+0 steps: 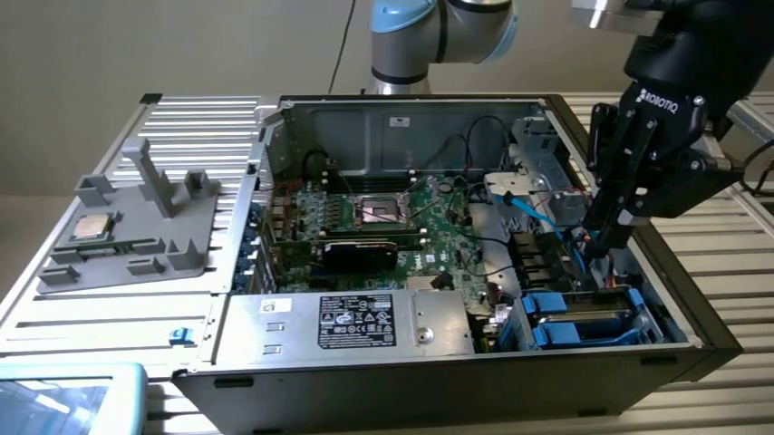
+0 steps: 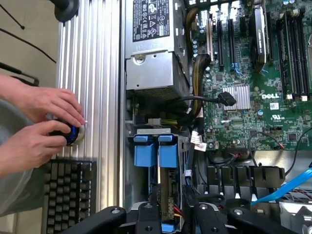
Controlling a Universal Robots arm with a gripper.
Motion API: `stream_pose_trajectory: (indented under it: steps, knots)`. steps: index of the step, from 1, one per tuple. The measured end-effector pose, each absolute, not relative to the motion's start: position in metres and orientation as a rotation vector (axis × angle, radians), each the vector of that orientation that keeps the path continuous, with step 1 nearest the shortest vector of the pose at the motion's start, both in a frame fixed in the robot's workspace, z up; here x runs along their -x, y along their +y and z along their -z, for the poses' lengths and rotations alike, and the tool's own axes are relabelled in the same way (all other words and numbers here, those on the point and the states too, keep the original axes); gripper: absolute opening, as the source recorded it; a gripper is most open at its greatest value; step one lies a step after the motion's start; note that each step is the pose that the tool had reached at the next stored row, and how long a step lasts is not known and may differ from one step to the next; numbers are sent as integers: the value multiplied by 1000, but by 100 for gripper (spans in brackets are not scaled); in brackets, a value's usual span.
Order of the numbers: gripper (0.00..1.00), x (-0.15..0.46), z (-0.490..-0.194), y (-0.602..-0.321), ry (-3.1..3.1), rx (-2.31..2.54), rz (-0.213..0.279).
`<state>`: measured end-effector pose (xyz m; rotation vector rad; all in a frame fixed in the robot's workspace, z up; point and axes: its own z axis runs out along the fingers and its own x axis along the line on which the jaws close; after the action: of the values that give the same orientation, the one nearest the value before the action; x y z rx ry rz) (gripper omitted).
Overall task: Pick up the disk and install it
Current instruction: 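Insert the first disk wire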
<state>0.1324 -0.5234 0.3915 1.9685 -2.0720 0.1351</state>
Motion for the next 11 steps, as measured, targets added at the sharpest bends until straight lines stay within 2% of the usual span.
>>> stream_pose_trajectory:
  steps: [4,11]
  knots:
    - [31,-132,-389,-528,-2089,-1990,-97]
    - [31,-132,-386,-529,-2093,-1996,-86]
